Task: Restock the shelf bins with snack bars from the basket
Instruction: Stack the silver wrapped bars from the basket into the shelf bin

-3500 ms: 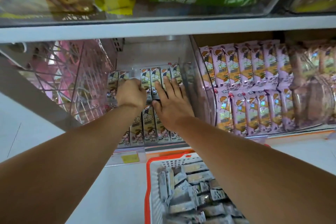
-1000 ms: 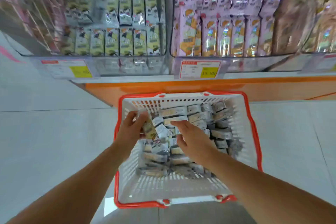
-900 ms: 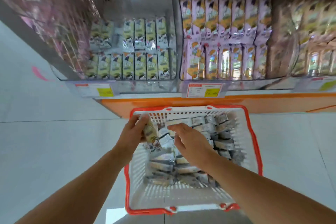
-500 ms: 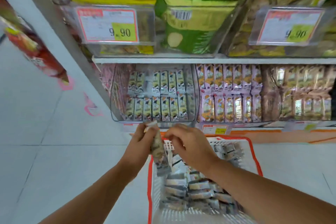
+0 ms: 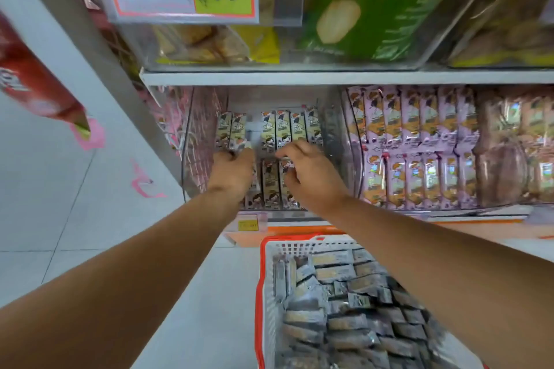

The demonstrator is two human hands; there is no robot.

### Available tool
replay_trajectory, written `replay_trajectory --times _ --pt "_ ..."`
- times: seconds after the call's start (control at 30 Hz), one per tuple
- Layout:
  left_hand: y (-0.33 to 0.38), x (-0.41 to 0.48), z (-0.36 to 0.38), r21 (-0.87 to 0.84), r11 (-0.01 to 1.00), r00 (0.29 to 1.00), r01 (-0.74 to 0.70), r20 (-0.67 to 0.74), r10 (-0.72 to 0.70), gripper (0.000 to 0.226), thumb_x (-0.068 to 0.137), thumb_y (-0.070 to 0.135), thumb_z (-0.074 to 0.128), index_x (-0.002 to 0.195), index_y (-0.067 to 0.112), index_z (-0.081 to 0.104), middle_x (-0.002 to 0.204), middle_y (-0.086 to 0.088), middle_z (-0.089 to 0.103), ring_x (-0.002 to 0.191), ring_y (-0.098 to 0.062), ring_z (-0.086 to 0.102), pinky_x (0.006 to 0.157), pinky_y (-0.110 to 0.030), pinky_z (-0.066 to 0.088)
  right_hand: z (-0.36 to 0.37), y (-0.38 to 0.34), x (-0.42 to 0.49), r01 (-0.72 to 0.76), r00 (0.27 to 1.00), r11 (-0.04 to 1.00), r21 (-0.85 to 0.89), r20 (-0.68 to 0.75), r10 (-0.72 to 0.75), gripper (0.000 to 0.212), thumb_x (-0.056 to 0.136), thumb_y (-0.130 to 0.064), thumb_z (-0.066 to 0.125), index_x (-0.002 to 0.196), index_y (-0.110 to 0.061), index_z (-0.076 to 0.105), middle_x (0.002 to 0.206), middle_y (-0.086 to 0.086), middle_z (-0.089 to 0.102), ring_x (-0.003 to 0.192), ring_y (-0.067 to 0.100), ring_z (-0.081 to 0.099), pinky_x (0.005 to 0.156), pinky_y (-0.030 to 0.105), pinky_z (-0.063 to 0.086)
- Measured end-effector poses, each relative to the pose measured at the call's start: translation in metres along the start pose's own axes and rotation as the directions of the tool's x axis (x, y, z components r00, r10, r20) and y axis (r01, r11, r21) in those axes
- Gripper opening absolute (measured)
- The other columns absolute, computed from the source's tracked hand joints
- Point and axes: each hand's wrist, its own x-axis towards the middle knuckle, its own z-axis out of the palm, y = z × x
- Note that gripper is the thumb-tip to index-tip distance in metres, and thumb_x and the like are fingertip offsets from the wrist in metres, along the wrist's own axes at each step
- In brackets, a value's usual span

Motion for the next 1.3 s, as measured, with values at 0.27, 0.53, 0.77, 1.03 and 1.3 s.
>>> replay_trajectory --times 0.27,0.53,0.77,1.03,1.3 --pt "0.016 0.057 0.020 0.350 0.895 0.934 -0.278 -0.118 0.337 0.031 0.095 0.027 0.058 0.110 -0.001 0.053 0.101 -0.020 0.064 0.098 -0.035 0.061 0.073 -0.038 0.047 0.027 0.024 0.051 -0.028 0.971 0.956 -0.291 0.219 0.096 0.069 0.101 -0.027 0.040 0.156 -0.027 -0.001 0.162 -0.001 -0.016 0.150 0.019 -0.010 0.119 0.039 -0.004" --pt "0.008 0.111 0.034 0.601 0.753 0.899 -0.268 -0.126 0.420 0.038 0.094 0.036 0.056 0.109 0.001 0.061 0.099 -0.017 0.066 0.092 -0.032 0.062 0.066 -0.034 0.042 0.039 0.035 0.052 -0.028 0.968 0.956 -0.291 0.231 0.099 0.061 0.105 -0.034 0.031 0.155 -0.029 -0.003 0.162 0.000 -0.016 0.148 0.018 -0.018 0.112 0.032 -0.017" --pt "0.005 0.098 0.041 0.769 0.600 0.869 -0.223 -0.123 0.480 0.044 0.097 0.029 0.048 0.126 -0.005 0.051 0.134 -0.026 0.041 0.123 -0.042 0.042 0.100 -0.048 0.040 0.039 0.036 0.051 -0.033 0.966 0.957 -0.289 0.237 0.104 0.060 0.105 -0.038 0.028 0.155 -0.029 -0.004 0.162 0.000 -0.016 0.148 0.017 -0.018 0.115 0.034 -0.016" --pt "-0.007 0.102 0.025 0.871 0.450 0.853 -0.196 -0.075 0.517 0.031 0.097 0.023 0.046 0.110 0.003 0.065 0.130 -0.024 0.046 0.128 -0.042 0.034 0.109 -0.050 0.032 0.041 0.037 0.049 -0.032 0.965 0.957 -0.287 0.242 0.105 0.059 0.105 -0.038 0.023 0.155 -0.028 -0.006 0.161 -0.001 -0.017 0.148 0.016 -0.020 0.119 0.037 -0.013" --pt "-0.013 0.098 0.024 0.835 0.424 0.847 -0.351 0.089 0.525 0.049 0.101 0.024 0.041 0.148 0.016 0.032 0.158 -0.007 0.023 0.146 -0.029 0.019 0.116 -0.048 0.026 0.044 0.039 0.048 -0.022 0.972 0.949 -0.315 0.217 0.094 0.058 0.105 -0.040 0.020 0.155 -0.027 -0.005 0.162 0.000 -0.015 0.148 0.017 -0.018 0.120 0.038 -0.012"
